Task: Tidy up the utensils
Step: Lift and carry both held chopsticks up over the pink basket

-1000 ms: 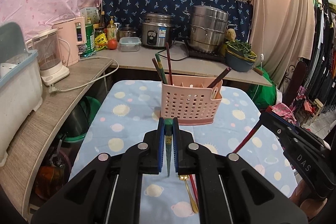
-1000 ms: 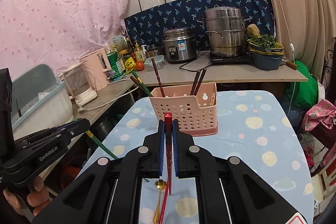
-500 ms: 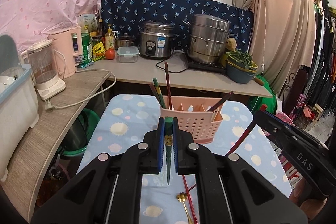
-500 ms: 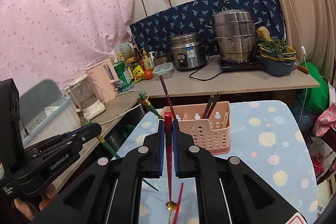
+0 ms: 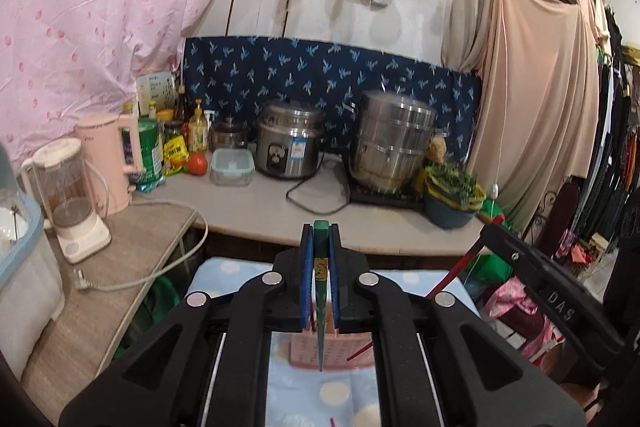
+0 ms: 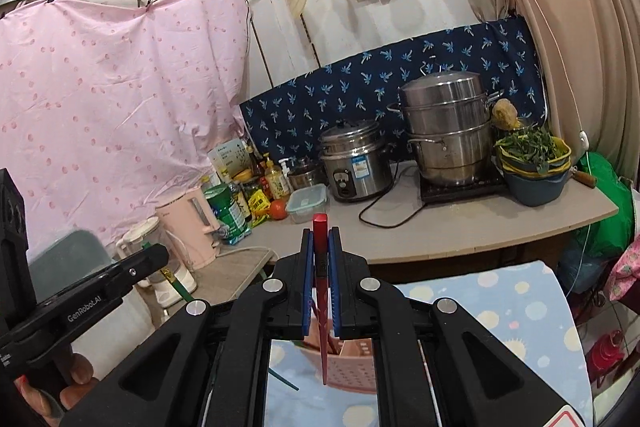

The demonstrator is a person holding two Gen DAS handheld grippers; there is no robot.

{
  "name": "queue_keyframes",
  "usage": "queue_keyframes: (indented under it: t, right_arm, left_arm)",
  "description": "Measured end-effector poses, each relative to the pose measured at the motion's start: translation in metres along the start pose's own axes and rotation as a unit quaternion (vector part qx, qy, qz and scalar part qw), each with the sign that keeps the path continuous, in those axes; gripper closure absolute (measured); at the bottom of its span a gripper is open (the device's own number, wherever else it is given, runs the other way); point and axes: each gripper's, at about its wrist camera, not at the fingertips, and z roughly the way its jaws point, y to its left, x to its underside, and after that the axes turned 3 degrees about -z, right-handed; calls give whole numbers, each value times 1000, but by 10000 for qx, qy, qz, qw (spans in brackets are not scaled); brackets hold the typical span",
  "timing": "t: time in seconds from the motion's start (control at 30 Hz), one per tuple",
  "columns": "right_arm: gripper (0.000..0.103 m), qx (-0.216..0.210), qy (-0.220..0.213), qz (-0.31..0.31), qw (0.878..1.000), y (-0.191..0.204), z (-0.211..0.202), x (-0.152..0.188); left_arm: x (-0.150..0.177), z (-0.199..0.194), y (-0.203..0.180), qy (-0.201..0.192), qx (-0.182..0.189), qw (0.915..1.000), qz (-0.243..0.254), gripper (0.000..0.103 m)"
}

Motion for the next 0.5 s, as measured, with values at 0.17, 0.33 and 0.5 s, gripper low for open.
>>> queue_keyframes:
  t: [0.17, 0.33, 0.5]
  right_arm:
    - [96, 151, -179, -68, 9997, -4, 17, -23]
    - [96, 305, 134, -135, 9994, -15, 50, -11]
    - [96, 297, 541, -140, 9980, -22, 75, 23]
  left_arm:
    - [-27, 12, -10, -313, 9, 9995, 56, 96]
    - [-18, 50, -15, -149, -84, 9997, 144, 96]
    - [11, 85, -9, 199, -197, 9995, 121, 96]
